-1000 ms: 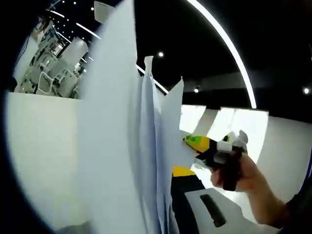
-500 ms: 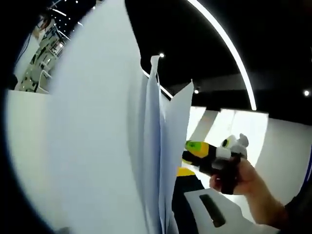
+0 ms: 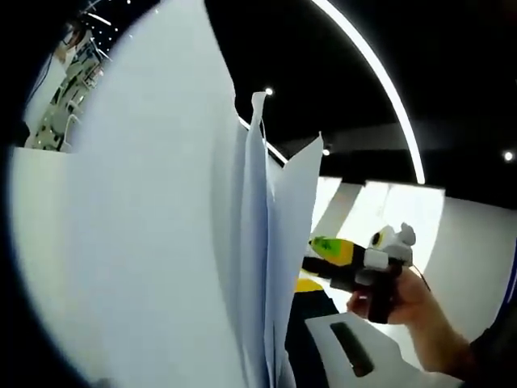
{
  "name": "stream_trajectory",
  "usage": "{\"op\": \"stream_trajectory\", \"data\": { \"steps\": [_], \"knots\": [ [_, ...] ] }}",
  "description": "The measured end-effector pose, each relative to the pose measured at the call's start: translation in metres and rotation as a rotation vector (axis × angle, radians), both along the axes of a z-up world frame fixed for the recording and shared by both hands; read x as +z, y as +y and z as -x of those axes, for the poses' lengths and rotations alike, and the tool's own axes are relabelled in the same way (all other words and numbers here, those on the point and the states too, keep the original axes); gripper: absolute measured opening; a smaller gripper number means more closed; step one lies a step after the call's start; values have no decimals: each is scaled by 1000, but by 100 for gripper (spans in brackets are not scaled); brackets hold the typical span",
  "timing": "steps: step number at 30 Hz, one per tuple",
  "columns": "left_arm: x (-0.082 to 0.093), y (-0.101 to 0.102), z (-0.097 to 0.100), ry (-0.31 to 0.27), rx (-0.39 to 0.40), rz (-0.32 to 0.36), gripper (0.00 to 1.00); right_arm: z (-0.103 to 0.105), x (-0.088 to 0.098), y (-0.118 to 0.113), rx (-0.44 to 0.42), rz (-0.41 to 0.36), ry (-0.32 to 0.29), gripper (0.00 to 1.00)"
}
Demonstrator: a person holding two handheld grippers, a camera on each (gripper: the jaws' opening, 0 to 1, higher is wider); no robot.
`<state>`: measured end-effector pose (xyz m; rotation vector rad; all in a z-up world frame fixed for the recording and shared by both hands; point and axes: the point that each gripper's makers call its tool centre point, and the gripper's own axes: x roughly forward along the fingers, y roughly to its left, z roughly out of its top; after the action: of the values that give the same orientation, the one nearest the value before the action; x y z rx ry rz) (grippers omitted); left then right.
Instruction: Organize the stack of printing papers by aligning and flattening the scattered papers on the table
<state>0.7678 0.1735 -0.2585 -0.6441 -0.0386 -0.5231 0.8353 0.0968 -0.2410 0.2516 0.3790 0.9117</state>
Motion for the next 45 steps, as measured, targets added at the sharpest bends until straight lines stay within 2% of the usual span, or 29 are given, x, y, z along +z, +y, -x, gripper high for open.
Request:
{"op": "stream_trajectory", "data": {
  "steps": [6, 13, 18, 25, 28, 34, 45],
  "knots": [
    [0, 0, 0, 2, 1, 1, 6, -1, -3, -6, -22, 27, -12, 65],
    [-1, 1, 0, 3, 3, 1, 6, -2, -5, -12, -33, 71, -39, 72],
    [0, 1, 1, 2, 5, 3, 6, 2, -5, -12, -16, 92, -61, 77],
    [-1, 1, 1, 2, 6, 1, 6, 6, -6, -15, -7, 113, -58, 81],
    [-1, 1, 1, 2, 6, 0, 6, 9, -4, -15, 7, 114, -74, 87],
    [-1, 1, 0, 2, 8, -2, 6, 15, -7, -17, 20, 151, -85, 90],
    [-1, 1, -1, 2, 9, -2, 6, 25, -8, -26, 40, 148, -62, 90]
  ]
}}
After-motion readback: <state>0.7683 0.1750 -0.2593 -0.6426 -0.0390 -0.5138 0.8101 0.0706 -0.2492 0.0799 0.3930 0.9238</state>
